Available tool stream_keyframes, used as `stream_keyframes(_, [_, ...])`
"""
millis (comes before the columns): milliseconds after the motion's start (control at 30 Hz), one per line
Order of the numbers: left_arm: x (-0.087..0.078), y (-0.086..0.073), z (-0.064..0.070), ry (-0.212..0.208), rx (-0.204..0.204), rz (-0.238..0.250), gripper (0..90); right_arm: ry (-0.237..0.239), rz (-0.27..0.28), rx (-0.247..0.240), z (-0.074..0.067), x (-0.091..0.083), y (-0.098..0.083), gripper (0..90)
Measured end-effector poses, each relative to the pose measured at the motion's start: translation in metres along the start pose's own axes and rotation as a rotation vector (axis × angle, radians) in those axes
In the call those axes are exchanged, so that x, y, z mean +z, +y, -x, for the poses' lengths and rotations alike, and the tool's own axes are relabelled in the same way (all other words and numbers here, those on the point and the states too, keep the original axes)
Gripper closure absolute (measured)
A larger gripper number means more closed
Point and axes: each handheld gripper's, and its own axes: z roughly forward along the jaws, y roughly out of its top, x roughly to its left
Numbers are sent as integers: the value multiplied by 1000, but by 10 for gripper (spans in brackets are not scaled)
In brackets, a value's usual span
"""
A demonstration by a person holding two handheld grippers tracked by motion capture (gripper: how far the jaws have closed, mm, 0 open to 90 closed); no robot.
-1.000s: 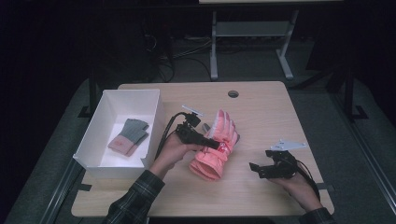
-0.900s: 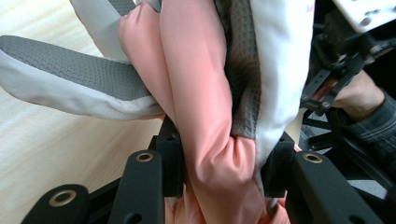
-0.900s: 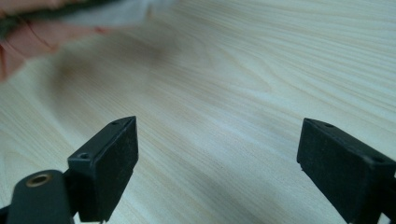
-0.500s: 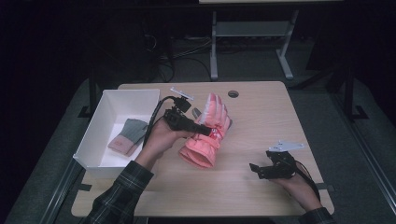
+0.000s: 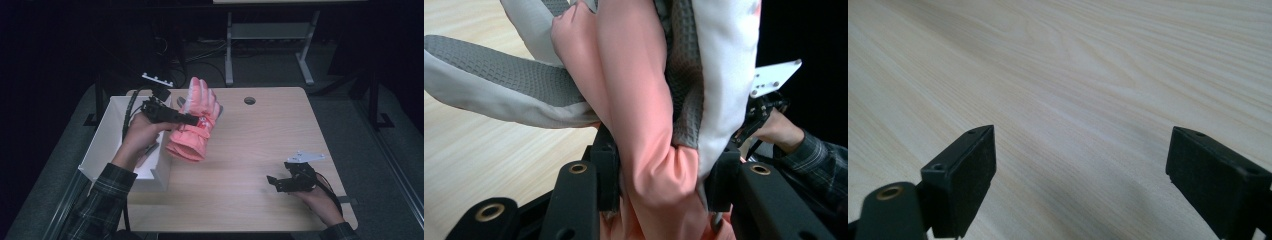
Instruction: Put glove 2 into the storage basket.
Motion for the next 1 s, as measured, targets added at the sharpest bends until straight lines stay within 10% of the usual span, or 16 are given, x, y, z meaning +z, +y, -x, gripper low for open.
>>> stream_keyframes(600, [-86,-32,-59,147,-117,74,592,-8,6,5,2,0,0,124])
stream_keyframes(1000, [-79,-67,-105,208,-209,41,584,-9,3,17,3,0,-1,124])
